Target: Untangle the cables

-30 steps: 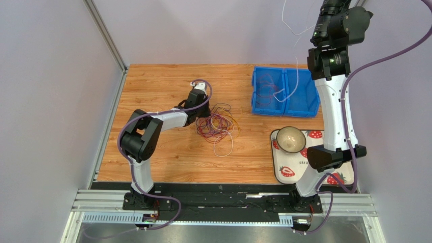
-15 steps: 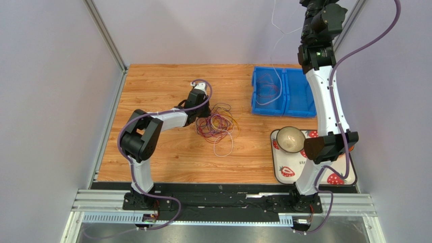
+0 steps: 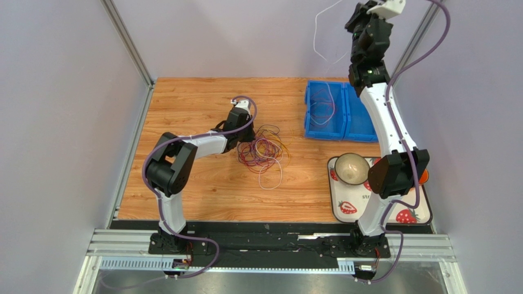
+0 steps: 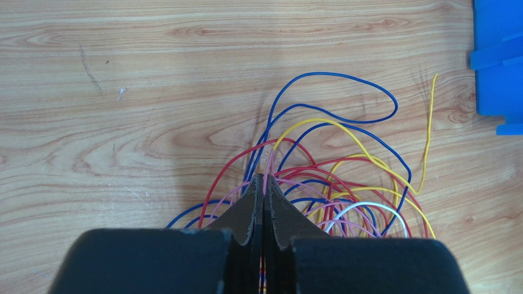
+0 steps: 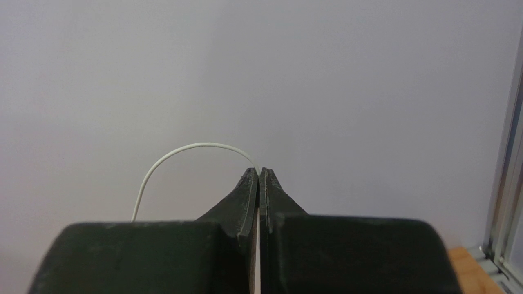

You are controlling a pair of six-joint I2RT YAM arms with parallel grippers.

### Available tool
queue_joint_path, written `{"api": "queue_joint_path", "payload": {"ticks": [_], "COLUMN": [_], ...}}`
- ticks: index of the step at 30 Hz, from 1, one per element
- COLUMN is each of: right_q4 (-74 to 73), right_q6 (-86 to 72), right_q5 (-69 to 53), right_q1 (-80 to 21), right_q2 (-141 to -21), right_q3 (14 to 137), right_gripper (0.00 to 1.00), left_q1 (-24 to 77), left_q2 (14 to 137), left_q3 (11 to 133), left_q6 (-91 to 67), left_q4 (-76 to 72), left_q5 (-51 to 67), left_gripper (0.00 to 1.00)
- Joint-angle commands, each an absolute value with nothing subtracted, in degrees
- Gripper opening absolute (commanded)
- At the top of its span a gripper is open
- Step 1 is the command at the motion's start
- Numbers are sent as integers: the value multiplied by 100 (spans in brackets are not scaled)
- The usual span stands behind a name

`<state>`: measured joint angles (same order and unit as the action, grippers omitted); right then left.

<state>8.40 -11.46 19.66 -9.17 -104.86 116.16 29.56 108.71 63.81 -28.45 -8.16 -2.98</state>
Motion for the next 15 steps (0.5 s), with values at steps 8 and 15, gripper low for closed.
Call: {"api": "queue_joint_path", "payload": {"ticks": [8, 15], "right_q4": [650, 212], "right_q6": [-1626, -1643], "right_q5": [2654, 3172], "right_q1": [-888, -879], "right_q2": [-10037, -10011], "right_q3": [10012, 9546], "right_gripper": [0, 0], "left_q1": [2944, 2944], "left_q2": [10714, 10705], "left_q3": [6495, 6478], "left_q6": [-2909, -2900], "left_q4": [-1019, -1028], "left_q5": [-202, -202], "left_gripper": [0, 0]}}
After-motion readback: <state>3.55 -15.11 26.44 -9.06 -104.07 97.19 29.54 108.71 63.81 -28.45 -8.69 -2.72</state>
